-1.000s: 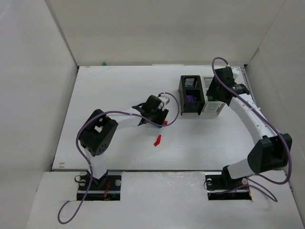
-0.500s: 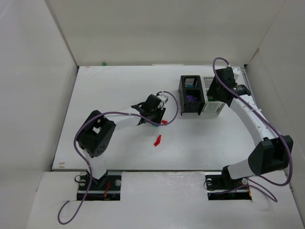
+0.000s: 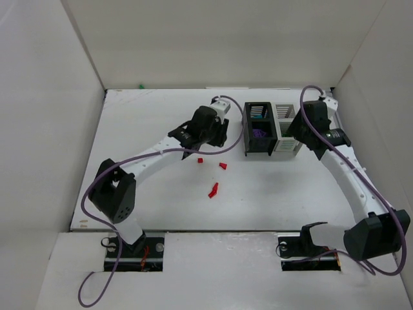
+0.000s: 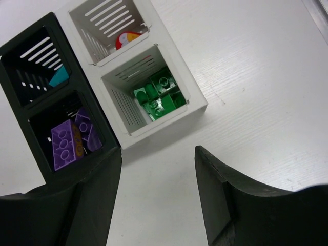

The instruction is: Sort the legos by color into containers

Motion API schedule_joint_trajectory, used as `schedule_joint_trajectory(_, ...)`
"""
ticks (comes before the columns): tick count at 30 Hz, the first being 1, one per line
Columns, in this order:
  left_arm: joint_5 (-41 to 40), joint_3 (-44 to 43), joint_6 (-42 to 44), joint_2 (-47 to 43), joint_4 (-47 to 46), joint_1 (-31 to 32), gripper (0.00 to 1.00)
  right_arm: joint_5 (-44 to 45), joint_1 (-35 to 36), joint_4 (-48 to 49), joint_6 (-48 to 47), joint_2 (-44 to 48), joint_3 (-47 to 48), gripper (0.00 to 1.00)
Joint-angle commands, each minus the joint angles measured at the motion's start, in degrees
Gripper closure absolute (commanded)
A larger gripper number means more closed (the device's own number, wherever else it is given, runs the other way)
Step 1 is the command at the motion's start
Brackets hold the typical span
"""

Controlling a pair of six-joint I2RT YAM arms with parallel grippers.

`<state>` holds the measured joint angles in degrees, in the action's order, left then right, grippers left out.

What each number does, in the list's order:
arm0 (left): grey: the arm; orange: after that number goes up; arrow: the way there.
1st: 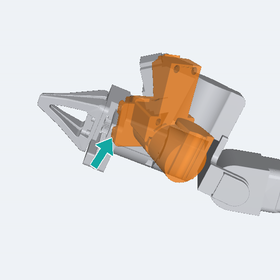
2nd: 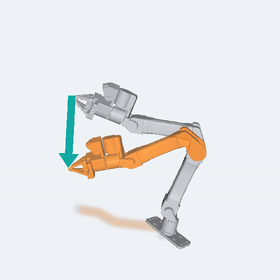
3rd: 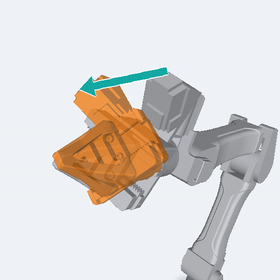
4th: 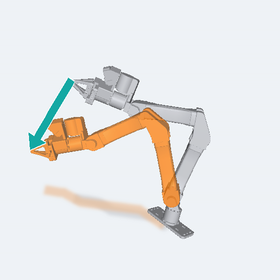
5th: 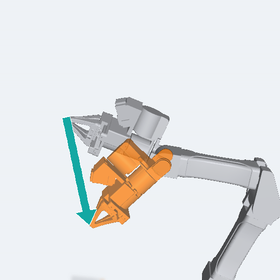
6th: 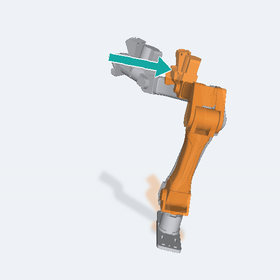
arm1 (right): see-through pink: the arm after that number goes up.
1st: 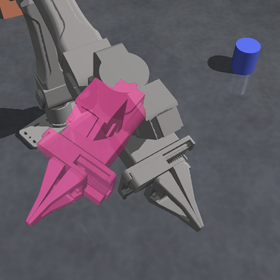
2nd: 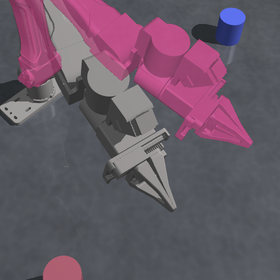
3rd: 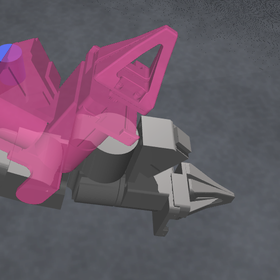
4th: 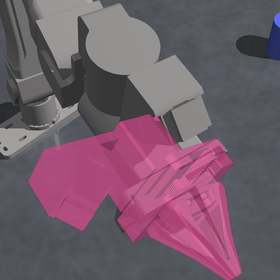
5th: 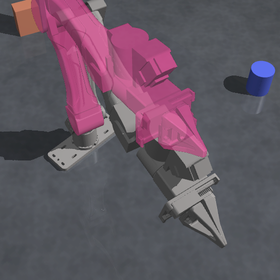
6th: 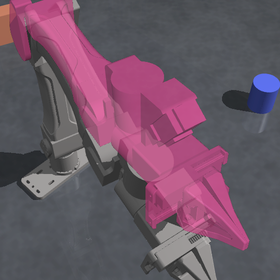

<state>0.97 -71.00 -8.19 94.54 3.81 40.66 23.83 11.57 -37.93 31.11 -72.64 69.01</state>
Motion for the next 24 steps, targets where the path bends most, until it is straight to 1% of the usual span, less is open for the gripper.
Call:
schedule_joint_trajectory(1,0.08,-7.99,0.54,-0.34,-2.58,-0.15,0.69,3.32,-0.76,3.04,3.52,4.34,-1.34,0.36)
schedule_joint_trajectory(2,0.6,-11.67,1.06,0.46,-3.19,-0.15,0.69,3.32,-1.46,3.04,4.47,5.05,-2.21,0.36)
schedule_joint_trajectory(5,2.36,-17.66,1.77,4.94,-3.2,-0.15,0.69,4.03,-2.7,3.04,6.76,8.12,-3.79,0.36)
schedule_joint_trajectory(6,3.32,-22.12,1.77,6.34,-3.2,-0.15,0.69,4.03,-3.39,3.04,7.29,8.91,-4.58,0.36)
schedule_joint_trajectory(7,4.03,-24.6,1.77,7.92,-3.2,-0.15,0.69,4.03,-4.01,3.74,7.29,9.7,-5.11,0.36)
schedule_joint_trajectory(8,4.04,-27.15,1.77,11.16,-2.07,-0.15,0.69,4.03,-4.01,3.74,7.29,11.28,-5.64,0.36)
schedule_joint_trajectory(9,5.69,-29.69,2.29,12.93,-1.45,-0.15,0.69,4.03,-4.01,4.53,7.82,12.08,-6.17,0.36)
schedule_joint_trajectory(10,5.71,-34.94,2.3,14.69,-0.74,-0.15,0.69,4.03,-4.01,5.23,7.82,12.69,-6.95,0.36)
schedule_joint_trajectory(12,6.32,-39.89,2.3,19.61,0.31,-0.15,0.69,4.03,-4.54,5.76,7.82,14.54,-7.49,0.36)
schedule_joint_trajectory(13,7.28,-44.27,2.3,21.02,0.93,0.37,0.69,4.64,-4.54,5.76,7.82,15.07,-8.01,0.36)
schedule_joint_trajectory(17,8.87,-53.07,2.3,26.91,0.93,0.38,0.69,5.96,-5.06,7.52,7.82,17.35,-9.86,0.35)
schedule_joint_trajectory(20,10.09,-55.99,2.3,29.12,-0.91,0.38,0.69,7.37,-5.07,8.14,7.82,17.89,-10.47,0.35)
schedule_joint_trajectory(24,10.72,-56.52,1.77,31.31,-5.39,0.91,0.67,7.37,-5.07,8.14,7.82,17.89,-10.48,0.33)
